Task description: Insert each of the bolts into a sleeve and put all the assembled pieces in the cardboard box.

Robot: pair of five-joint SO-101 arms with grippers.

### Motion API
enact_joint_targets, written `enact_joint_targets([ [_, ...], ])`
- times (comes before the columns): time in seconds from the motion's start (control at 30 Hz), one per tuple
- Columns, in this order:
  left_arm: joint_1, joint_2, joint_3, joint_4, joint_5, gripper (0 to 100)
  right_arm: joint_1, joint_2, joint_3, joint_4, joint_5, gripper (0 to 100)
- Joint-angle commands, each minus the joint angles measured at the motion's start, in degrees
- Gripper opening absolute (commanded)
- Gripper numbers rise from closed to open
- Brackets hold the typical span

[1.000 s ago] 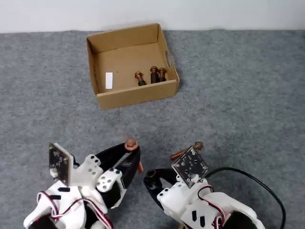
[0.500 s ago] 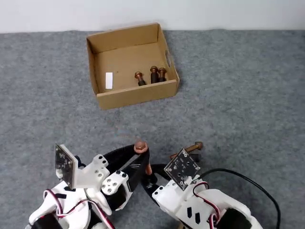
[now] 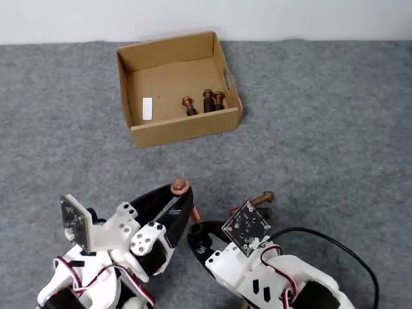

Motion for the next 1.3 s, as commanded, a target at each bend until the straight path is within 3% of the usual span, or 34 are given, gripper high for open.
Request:
enact_joint_targets([
  [0.0, 0.62, 0.0, 0.66, -0.35, 0.53, 0, -0.31, -0.22, -0.79, -1.36, 0.62, 0.9],
  [0.67, 0.97, 0.0, 1.8, 3.52, 0.53, 0, 2.15, -0.48, -0.97, -1.89, 0.62, 0.9],
  [1.0, 6.24, 0.26, 4.53, 5.63, 0.18, 0, 2.15, -0.48, -1.58, -1.98, 0.62, 0.9],
  [1.27, 5.98, 0.35, 4.97, 14.51, -4.57, 0, 2.24, -0.4, -2.55, -3.21, 0.62, 0.9],
])
